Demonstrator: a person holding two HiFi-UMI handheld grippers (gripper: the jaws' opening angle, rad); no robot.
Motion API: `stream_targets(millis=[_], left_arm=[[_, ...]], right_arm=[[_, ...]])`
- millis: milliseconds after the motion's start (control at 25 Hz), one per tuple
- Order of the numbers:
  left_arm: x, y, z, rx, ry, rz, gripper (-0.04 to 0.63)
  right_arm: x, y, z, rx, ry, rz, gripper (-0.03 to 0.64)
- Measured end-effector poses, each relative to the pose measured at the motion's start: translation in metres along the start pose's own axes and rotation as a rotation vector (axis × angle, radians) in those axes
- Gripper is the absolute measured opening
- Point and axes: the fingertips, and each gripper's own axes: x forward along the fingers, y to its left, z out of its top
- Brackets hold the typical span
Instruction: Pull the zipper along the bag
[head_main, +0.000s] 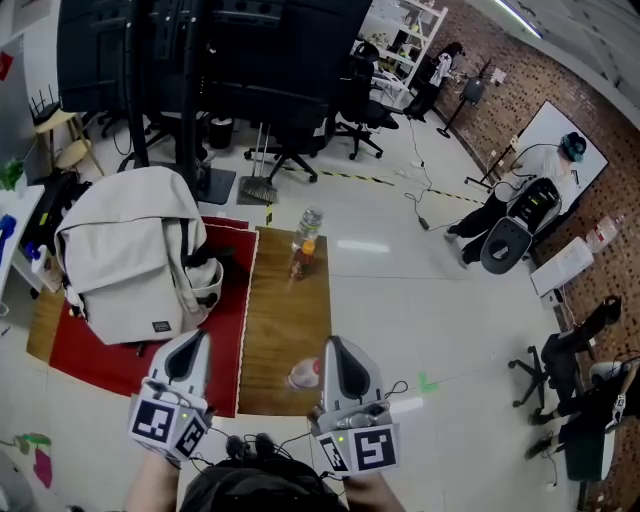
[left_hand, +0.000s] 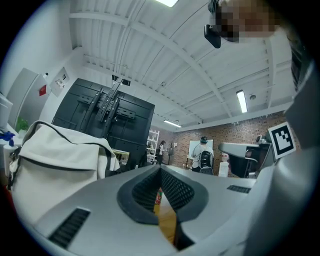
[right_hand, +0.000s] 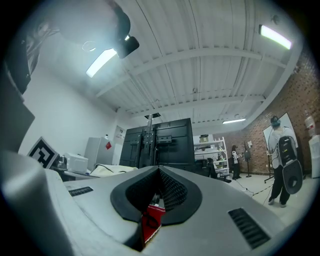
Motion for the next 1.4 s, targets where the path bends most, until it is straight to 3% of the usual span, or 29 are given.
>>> stream_targets(millis=[520, 800, 920, 1120, 1400], left_arm=[[0.040, -0.049, 0.001, 0.036, 0.006, 0.008, 0.029], [0.053, -0.032, -0.005, 0.065, 0.028, 0.056, 0.029], [0.051, -0.011, -0.005, 0.051, 0.014, 0.063, 0.029], [0.043, 0.033, -0.003, 0.044, 0.013, 0.027, 0.029], [0.008, 0.129, 0.007, 0.019, 0.011, -0.001, 0.029]], right_arm=[[-0.008, -0.061, 0.004, 0.018, -0.036, 0.005, 0.017], [0.008, -0.082, 0.012, 0.064, -0.102, -0.010, 0.018], [0.014, -0.068, 0.014, 0.029, -0.105, 0.006, 0.018], [0.035, -0.033, 0.010, 0.003, -0.098, -0.046, 0.017], [0.101, 0.073, 0.006, -0.032, -0.097, -0.017, 0.017]])
